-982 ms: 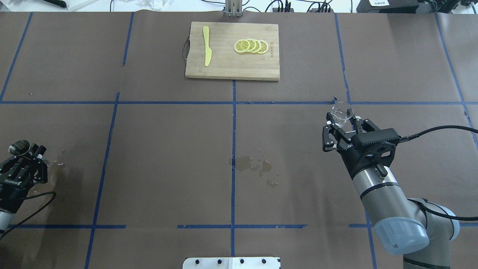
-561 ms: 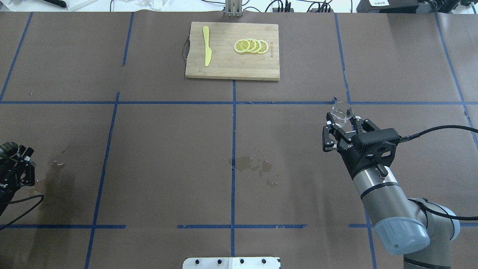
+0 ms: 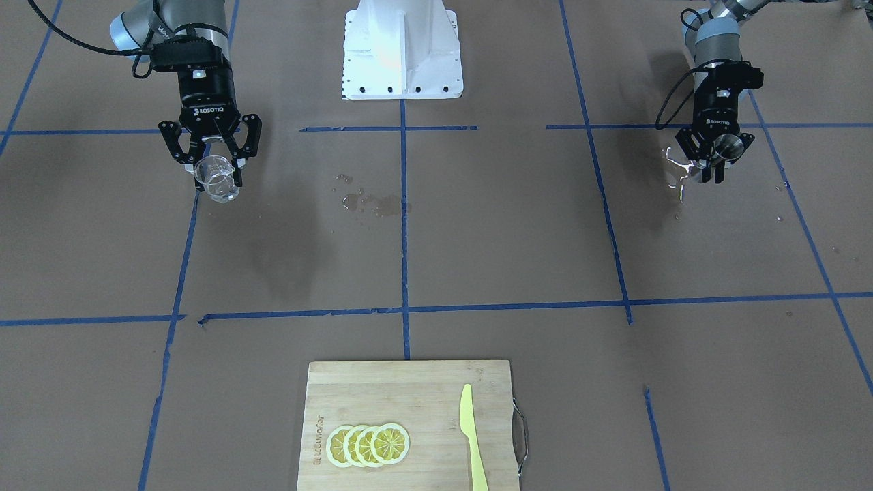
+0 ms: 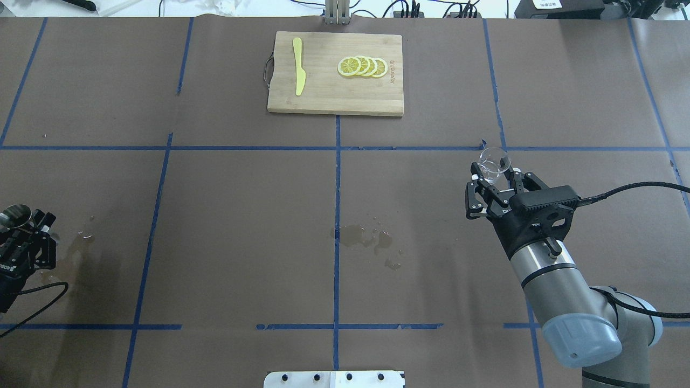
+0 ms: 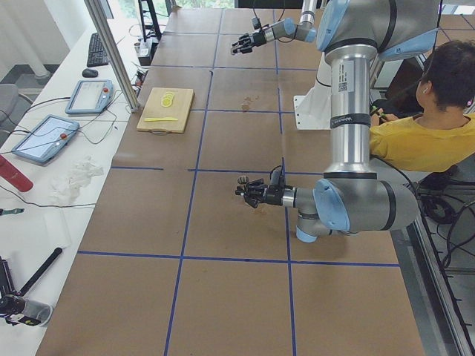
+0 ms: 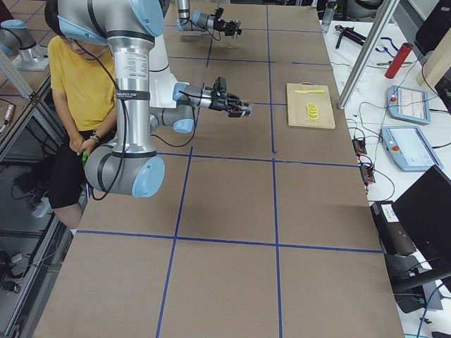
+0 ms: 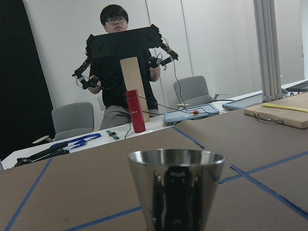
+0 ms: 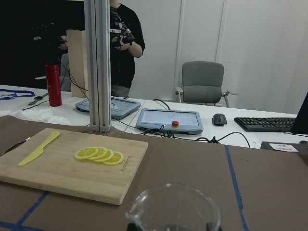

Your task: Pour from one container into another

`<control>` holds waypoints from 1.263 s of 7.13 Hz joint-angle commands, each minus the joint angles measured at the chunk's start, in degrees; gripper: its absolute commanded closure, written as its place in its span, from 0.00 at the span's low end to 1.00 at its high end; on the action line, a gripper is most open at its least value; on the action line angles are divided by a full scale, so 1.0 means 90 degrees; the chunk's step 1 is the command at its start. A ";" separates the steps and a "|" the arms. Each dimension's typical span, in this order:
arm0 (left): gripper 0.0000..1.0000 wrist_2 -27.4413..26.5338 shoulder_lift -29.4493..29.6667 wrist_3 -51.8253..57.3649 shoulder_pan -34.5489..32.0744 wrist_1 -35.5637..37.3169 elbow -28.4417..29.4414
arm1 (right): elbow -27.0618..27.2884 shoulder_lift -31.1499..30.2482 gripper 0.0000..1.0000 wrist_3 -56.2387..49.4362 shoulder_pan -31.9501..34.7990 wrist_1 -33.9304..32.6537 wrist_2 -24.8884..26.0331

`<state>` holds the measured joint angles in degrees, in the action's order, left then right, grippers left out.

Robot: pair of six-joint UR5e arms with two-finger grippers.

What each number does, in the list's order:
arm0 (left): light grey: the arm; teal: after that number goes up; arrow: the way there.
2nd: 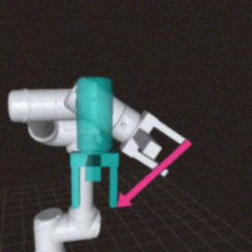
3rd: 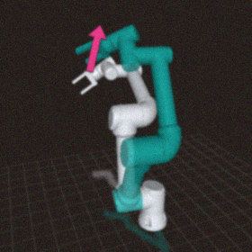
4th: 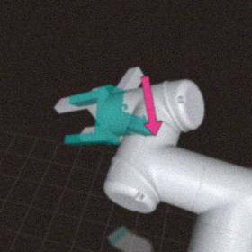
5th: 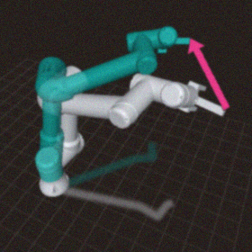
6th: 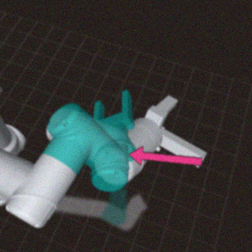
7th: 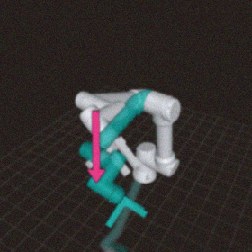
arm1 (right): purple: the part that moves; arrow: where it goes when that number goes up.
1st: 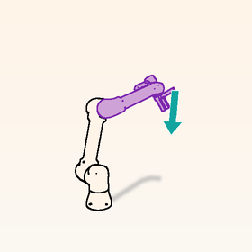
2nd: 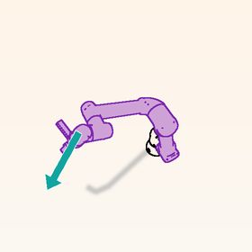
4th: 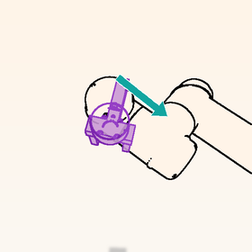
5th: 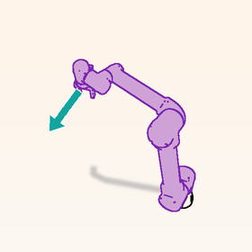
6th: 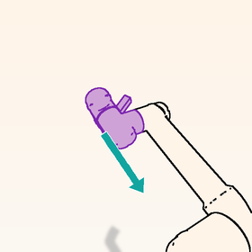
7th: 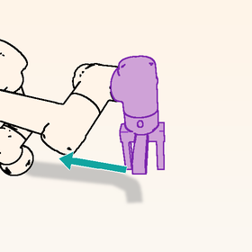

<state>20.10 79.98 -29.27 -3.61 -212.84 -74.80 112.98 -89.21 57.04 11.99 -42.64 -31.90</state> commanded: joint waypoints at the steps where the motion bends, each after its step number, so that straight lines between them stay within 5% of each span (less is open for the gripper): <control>1: 1.00 0.0354 0.0020 0.0506 -0.0019 -0.0082 -0.0329 | -0.0005 -0.0010 1.00 0.0000 -0.0004 0.0021 0.0000; 7: 1.00 0.2012 -0.0019 0.0528 -0.1140 -0.0053 -0.0332 | -0.0044 -0.0029 1.00 0.0049 -0.0014 0.0011 0.0000; 9: 1.00 0.2035 0.0039 0.0508 -0.1191 -0.0014 -0.0235 | -0.0073 -0.0039 1.00 0.0049 -0.0014 0.0011 0.0000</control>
<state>37.88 80.12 -24.61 -13.66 -213.16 -77.42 112.49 -89.50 57.48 11.88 -42.54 -31.90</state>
